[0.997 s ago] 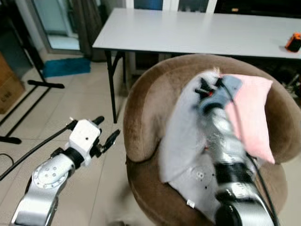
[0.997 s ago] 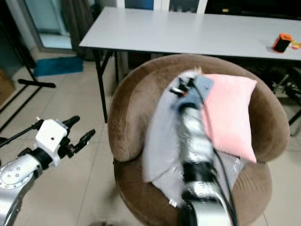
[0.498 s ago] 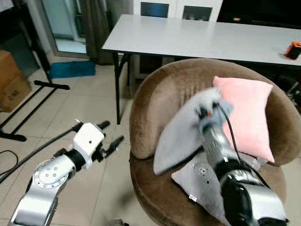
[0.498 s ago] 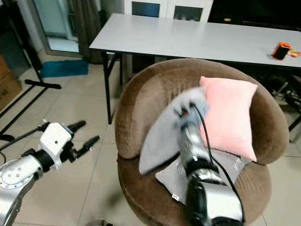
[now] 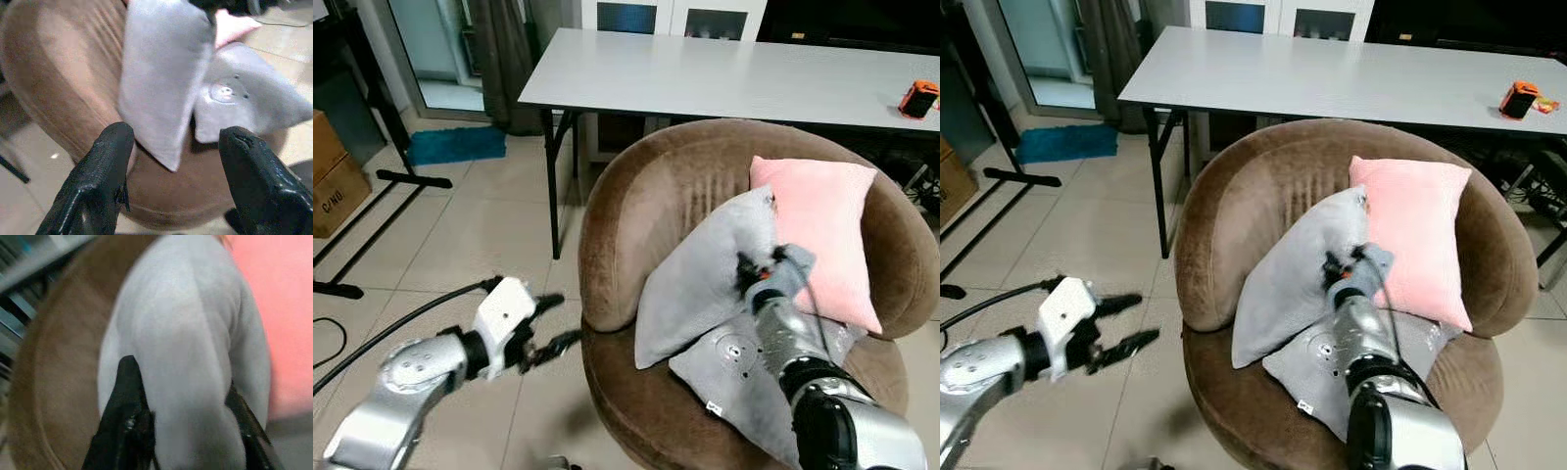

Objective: Move the pillow to the sofa from floor

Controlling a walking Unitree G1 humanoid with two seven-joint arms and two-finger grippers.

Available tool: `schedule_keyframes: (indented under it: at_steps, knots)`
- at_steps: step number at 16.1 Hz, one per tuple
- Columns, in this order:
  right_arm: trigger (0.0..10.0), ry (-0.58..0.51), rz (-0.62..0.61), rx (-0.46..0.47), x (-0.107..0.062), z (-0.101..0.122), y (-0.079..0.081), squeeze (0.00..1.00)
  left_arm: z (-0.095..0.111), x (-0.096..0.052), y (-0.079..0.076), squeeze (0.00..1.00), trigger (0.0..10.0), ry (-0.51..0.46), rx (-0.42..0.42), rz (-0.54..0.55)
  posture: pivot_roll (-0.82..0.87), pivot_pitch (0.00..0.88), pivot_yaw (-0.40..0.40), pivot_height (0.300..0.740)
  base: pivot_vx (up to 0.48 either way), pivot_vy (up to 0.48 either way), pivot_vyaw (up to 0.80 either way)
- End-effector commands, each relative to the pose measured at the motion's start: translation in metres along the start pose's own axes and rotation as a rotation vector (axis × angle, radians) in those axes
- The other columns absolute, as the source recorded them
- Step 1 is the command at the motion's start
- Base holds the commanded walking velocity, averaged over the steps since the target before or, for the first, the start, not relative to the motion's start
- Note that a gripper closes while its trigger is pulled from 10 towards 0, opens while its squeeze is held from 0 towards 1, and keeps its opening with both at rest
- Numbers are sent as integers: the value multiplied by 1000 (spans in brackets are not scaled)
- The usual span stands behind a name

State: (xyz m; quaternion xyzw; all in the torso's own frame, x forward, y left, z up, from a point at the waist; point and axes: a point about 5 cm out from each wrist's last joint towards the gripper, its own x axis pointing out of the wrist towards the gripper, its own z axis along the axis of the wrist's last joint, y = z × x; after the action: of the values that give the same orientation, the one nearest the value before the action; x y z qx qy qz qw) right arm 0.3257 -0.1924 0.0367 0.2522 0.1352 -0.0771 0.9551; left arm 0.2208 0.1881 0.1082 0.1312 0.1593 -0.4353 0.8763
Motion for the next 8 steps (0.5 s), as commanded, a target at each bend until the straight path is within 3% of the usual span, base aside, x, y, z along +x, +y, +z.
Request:
schedule_keyframes:
  at_steps: [1, 4, 6, 7, 8]
  knots:
    - [10000, -38, 2, 23, -1, 8, -7, 1000, 2, -1, -1, 0, 10000, -6, -3, -24, 71, 0, -16, 740, 0, 0, 0]
    - [10000, -173, 262, 110, -32, 17, -14, 1000, 7, -3, -3, 0, 10000, -64, 2, -15, 50, 0, -17, 740, 0, 0, 0]
    - [10000, -205, 330, 47, -58, 19, -17, 1000, 7, -4, -6, 0, 10000, -79, -9, -8, 32, 0, -10, 740, 0, 0, 0]
    - [10000, -166, 308, -8, -72, 18, -20, 0, 11, -7, -6, 0, 10000, -124, -42, 58, 22, 0, -11, 740, 0, 0, 0]
    - [10000, -165, 311, -12, -79, 19, -19, 0, 12, -8, -6, 0, 10000, -147, -59, 94, 24, 0, -15, 740, 0, 0, 0]
